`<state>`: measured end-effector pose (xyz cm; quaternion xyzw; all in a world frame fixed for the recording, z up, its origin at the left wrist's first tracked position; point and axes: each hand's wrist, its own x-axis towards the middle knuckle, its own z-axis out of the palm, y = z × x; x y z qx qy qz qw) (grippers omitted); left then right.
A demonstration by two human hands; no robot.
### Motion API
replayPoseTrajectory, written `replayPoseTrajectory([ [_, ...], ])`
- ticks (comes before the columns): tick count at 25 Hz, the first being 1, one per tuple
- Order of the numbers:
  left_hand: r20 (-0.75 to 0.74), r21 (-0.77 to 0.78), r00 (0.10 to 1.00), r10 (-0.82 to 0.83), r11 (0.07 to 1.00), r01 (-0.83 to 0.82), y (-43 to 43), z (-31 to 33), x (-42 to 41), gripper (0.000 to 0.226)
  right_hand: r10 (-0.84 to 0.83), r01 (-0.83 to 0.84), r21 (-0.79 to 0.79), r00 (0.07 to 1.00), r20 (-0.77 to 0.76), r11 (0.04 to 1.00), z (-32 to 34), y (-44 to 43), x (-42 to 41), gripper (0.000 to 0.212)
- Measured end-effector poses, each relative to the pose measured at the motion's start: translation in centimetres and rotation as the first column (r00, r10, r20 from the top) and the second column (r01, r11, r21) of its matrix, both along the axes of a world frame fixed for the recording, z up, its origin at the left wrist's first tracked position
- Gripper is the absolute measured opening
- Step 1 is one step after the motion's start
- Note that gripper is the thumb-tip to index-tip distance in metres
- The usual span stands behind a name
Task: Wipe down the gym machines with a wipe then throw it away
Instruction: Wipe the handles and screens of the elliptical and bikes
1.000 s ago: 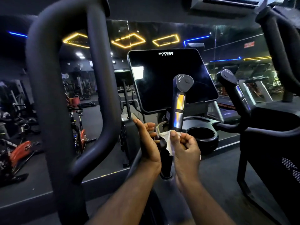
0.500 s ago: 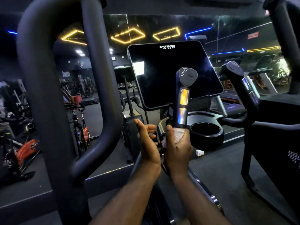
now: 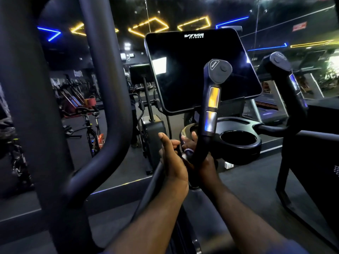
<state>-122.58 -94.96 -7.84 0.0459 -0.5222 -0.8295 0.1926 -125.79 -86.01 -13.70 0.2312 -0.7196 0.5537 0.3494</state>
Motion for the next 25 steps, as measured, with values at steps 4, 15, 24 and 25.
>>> replayPoseTrajectory([
  [4,0.016,0.035,1.000,0.007,0.999,-0.008,0.4,0.1,-0.4,0.104,-0.026,0.026,-0.006,1.000,0.012,1.000,1.4,0.0,2.3,0.031],
  [15,0.033,-0.022,0.996,-0.083,0.996,0.084,-0.5,0.3,0.0,0.076,0.198,-0.195,-0.040,0.974,0.111,0.980,2.6,0.2,2.1,0.032],
  [24,-0.028,-0.104,0.964,-0.265,0.960,0.261,1.7,5.9,0.0,0.072,0.752,-0.356,-0.822,0.646,0.128,0.445,11.5,2.1,11.2,0.021],
  [25,-0.031,-0.112,0.951,-0.307,0.947,0.302,1.9,7.3,0.0,0.075,0.763,-0.291,-0.912,0.645,0.037,0.290,13.1,2.8,10.9,0.025],
])
